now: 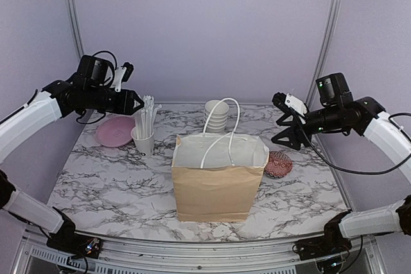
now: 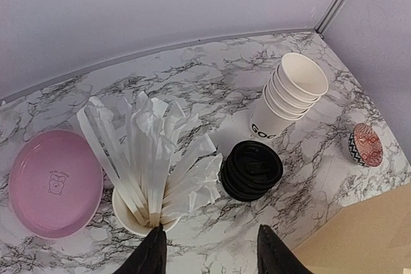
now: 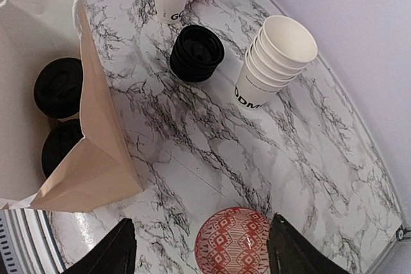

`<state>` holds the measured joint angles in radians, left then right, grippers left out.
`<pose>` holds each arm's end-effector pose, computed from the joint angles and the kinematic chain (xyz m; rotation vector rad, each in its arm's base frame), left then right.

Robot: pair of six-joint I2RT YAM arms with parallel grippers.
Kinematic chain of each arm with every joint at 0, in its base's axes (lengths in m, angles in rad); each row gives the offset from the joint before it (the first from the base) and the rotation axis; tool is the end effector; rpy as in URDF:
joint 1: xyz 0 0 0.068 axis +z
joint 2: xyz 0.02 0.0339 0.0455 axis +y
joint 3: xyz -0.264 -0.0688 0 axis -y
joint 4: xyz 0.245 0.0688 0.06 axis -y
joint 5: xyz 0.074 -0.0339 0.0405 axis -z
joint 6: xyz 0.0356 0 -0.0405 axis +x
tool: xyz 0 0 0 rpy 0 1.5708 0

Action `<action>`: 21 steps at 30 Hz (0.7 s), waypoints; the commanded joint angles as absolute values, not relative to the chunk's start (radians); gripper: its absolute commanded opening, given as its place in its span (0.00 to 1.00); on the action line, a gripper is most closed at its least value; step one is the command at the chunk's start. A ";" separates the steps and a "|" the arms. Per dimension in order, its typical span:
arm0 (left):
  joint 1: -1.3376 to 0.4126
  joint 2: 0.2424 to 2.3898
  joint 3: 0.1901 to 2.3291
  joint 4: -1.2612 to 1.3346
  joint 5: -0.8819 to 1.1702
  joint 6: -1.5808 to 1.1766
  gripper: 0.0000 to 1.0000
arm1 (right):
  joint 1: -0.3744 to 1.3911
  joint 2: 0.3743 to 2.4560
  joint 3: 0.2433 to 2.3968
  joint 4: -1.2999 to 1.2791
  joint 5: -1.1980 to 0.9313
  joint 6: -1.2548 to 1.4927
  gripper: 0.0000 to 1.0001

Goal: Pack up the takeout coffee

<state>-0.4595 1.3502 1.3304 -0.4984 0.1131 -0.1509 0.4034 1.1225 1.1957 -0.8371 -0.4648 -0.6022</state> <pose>0.2701 -0.1382 0.3721 0.3950 2.0856 -0.4849 0.1979 0.1018 0.3560 -1.2908 1.8726 0.4371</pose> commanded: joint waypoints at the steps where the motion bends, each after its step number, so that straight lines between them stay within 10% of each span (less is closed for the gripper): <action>1: -0.476 1.400 1.339 -0.429 0.038 -0.118 0.45 | 0.393 1.130 1.199 -0.818 -0.482 -0.592 0.68; 21: -0.479 1.517 1.380 -0.449 -0.032 -0.110 0.27 | 0.391 1.131 1.177 -0.808 -0.485 -0.595 0.67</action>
<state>-0.4770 1.4952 1.3460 -0.4583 -0.0048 -0.1226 0.3985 1.1278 1.1709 -0.8272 -0.4706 -0.6018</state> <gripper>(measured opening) 0.325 0.674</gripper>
